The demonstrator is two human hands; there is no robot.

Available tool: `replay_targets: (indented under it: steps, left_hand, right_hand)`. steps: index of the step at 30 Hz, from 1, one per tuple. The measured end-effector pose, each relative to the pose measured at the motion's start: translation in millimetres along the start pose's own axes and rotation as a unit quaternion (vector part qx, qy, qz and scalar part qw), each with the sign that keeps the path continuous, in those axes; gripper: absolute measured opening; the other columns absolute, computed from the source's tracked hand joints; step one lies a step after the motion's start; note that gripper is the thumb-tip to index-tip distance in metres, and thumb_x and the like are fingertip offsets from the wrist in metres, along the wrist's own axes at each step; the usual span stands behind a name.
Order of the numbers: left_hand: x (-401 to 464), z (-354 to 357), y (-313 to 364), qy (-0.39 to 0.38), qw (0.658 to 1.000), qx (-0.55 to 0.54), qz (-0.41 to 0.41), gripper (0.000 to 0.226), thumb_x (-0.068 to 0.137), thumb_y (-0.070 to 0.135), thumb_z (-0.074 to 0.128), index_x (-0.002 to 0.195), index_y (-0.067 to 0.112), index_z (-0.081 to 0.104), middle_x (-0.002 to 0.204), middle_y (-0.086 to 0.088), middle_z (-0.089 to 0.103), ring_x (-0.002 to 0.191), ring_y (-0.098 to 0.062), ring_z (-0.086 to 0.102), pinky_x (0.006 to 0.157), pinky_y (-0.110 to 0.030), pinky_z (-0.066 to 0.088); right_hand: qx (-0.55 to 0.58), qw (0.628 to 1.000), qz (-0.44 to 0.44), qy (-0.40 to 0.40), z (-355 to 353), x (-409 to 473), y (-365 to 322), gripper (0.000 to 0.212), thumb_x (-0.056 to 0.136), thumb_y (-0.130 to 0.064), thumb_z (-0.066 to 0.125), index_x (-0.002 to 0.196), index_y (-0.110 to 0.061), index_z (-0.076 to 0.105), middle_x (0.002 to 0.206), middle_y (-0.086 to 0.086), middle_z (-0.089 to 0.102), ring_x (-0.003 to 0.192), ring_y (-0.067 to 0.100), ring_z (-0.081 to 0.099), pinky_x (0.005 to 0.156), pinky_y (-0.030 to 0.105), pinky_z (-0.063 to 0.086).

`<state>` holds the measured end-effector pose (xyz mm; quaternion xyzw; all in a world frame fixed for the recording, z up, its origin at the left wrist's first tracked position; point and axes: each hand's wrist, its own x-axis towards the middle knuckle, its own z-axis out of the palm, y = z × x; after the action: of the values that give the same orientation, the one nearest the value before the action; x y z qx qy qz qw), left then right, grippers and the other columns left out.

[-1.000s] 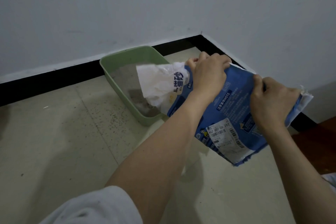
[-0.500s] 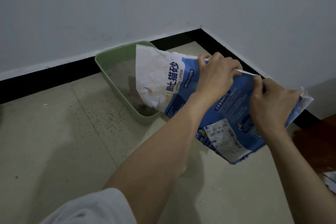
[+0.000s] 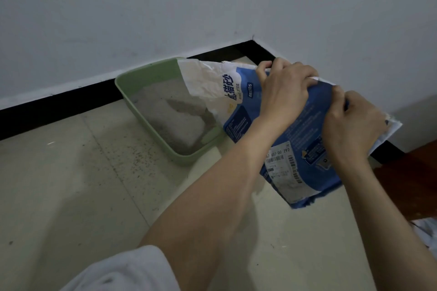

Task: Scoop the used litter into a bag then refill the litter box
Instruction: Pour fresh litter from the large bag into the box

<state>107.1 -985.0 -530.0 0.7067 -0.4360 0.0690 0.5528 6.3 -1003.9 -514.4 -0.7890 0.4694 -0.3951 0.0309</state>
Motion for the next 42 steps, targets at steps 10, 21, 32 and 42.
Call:
replay_targets:
  steps: [10,21,32,42]
  left_hand:
    - [-2.8,-1.8,-7.0,-0.054,0.996,-0.044,-0.062,0.019,0.093,0.021,0.052,0.098,0.018,0.07,0.1,0.004,0.068,0.104,-0.018,0.046,0.093,-0.034,0.017]
    - [-6.0,2.1,15.5,-0.059,0.988,-0.114,-0.086,0.017,0.091,0.02,0.056,0.096,0.015,0.071,0.1,0.001,0.069,0.104,-0.02,0.048,0.096,-0.036,0.025]
    - [-14.1,17.4,20.1,-0.072,0.976,-0.175,-0.108,0.014,0.089,0.017,0.059,0.092,0.013,0.073,0.094,-0.001,0.07,0.1,-0.024,0.055,0.094,-0.047,0.036]
    - [-9.7,17.7,22.1,-0.065,0.975,-0.186,-0.1,0.014,0.088,0.019,0.06,0.091,0.014,0.073,0.097,0.001,0.071,0.103,-0.025,0.055,0.096,-0.049,0.036]
  right_hand:
    - [0.009,0.999,0.004,-0.032,7.9,-2.8,0.8,0.047,0.097,-0.032,0.036,0.058,-0.007,0.042,0.048,0.003,0.036,0.053,0.034,0.043,0.073,0.036,0.031]
    - [-0.053,0.998,-0.021,-0.012,-24.5,1.2,0.5,0.048,0.098,-0.029,0.038,0.053,-0.015,0.027,0.047,-0.004,0.026,0.044,0.011,0.023,0.091,0.04,0.034]
    - [-0.065,0.998,0.001,-0.024,-33.0,-4.4,13.3,0.047,0.098,-0.026,0.039,0.054,-0.01,0.033,0.047,-0.002,0.029,0.045,0.013,0.025,0.089,0.038,0.032]
    - [-0.074,0.997,0.003,-0.011,-36.9,-0.5,11.3,0.048,0.098,-0.031,0.038,0.053,-0.012,0.034,0.047,-0.001,0.031,0.044,0.016,0.026,0.098,0.042,0.031]
